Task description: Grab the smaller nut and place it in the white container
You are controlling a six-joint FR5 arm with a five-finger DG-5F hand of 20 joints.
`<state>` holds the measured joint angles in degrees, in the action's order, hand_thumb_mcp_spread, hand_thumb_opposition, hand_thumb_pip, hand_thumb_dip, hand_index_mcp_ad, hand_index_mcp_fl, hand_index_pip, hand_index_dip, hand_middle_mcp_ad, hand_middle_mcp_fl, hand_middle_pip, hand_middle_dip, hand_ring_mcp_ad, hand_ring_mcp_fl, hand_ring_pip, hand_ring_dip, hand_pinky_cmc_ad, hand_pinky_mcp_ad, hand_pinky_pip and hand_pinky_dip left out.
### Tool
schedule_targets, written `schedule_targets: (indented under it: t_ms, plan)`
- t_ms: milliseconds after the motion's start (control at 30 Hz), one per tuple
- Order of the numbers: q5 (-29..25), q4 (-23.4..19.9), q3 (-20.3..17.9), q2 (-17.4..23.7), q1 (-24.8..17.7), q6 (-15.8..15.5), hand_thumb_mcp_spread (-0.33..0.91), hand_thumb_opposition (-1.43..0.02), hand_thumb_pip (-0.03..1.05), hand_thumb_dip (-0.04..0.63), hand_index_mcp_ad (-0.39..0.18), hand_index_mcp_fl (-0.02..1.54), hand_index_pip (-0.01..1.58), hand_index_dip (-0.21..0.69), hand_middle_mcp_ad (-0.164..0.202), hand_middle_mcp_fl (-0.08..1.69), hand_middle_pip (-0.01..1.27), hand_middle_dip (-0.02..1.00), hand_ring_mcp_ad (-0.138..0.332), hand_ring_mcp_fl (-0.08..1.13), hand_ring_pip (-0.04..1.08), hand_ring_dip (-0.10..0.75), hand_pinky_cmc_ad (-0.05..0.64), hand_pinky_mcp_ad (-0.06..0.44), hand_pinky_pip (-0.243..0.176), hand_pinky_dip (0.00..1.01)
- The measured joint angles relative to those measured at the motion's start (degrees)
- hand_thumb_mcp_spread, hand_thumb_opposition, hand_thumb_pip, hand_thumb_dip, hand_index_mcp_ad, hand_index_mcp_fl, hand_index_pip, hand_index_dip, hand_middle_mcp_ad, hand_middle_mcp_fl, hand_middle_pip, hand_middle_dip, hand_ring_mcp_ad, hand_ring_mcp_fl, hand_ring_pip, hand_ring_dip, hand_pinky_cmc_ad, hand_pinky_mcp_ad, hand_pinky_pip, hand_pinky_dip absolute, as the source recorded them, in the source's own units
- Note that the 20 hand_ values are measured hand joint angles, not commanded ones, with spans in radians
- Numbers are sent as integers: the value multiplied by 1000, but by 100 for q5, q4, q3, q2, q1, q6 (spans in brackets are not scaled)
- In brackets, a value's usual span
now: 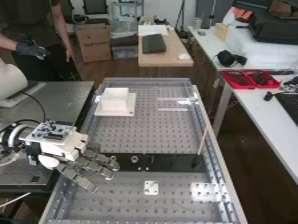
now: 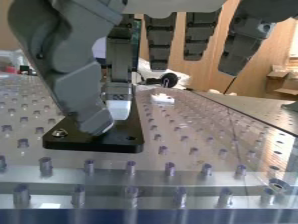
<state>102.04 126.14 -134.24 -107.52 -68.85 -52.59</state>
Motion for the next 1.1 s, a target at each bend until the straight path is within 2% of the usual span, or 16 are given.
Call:
schedule_targets:
  t_ms: [1100]
  plan:
    - [-69,53,-31,17,-57,37,428,-796,759,230,-134,54,1548,192,65,58,134,222,147,-3,80,79,367,293,-45,180]
